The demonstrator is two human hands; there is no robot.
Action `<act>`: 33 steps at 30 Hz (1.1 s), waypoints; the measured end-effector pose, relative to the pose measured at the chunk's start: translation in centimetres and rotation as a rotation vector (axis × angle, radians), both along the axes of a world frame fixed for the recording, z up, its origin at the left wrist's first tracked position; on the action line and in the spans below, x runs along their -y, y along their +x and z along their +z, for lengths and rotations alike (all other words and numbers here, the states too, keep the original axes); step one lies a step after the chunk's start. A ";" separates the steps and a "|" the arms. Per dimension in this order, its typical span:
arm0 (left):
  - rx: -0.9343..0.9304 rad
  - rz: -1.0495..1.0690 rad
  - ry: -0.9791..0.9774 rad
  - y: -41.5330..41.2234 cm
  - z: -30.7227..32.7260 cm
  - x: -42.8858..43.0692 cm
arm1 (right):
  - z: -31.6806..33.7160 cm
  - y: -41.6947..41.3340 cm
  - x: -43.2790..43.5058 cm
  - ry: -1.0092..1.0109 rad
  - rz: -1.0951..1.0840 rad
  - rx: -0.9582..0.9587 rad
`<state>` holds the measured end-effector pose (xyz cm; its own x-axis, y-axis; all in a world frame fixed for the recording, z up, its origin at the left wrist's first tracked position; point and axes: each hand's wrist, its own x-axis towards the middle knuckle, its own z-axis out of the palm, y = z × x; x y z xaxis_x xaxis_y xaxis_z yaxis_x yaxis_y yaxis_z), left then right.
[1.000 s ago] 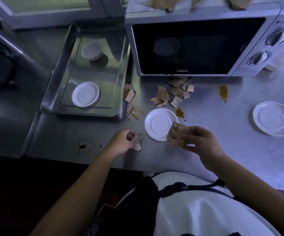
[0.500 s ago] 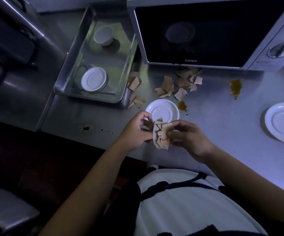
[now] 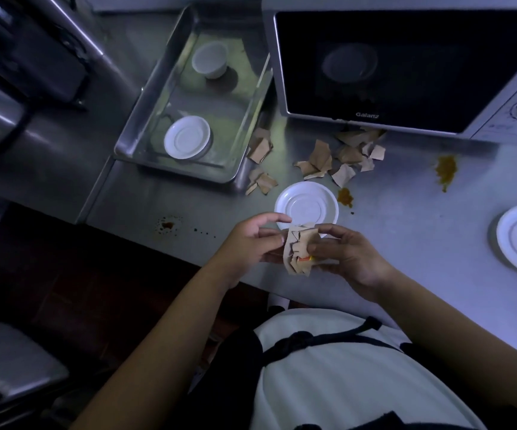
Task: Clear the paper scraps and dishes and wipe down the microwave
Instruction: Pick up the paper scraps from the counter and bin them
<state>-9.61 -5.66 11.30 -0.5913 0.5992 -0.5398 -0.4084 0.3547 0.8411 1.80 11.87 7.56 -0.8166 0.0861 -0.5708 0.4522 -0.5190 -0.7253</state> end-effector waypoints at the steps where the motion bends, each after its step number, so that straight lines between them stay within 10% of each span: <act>1: 0.005 -0.014 -0.006 -0.1 -0.1 -0.2 | 0.1 0.1 0.0 0.033 -0.002 0.005; 14: 0.184 -0.258 0.194 -3.3 -1.8 -1.7 | 1.7 1.6 1.0 0.150 -0.243 0.065; 22: -0.951 -0.333 -0.419 -8.8 -7.1 -1.3 | 2.0 2.7 2.6 0.221 -0.614 0.262; 33: -1.060 -0.683 -0.731 -14.2 -9.8 -4.2 | 1.7 4.1 7.0 0.206 -0.769 0.320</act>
<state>-23.77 -1.47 1.46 -0.6165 0.7093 -0.3417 0.6961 0.6939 0.1845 5.95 4.86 9.23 -0.2910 0.6771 -0.6760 0.2270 -0.6375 -0.7363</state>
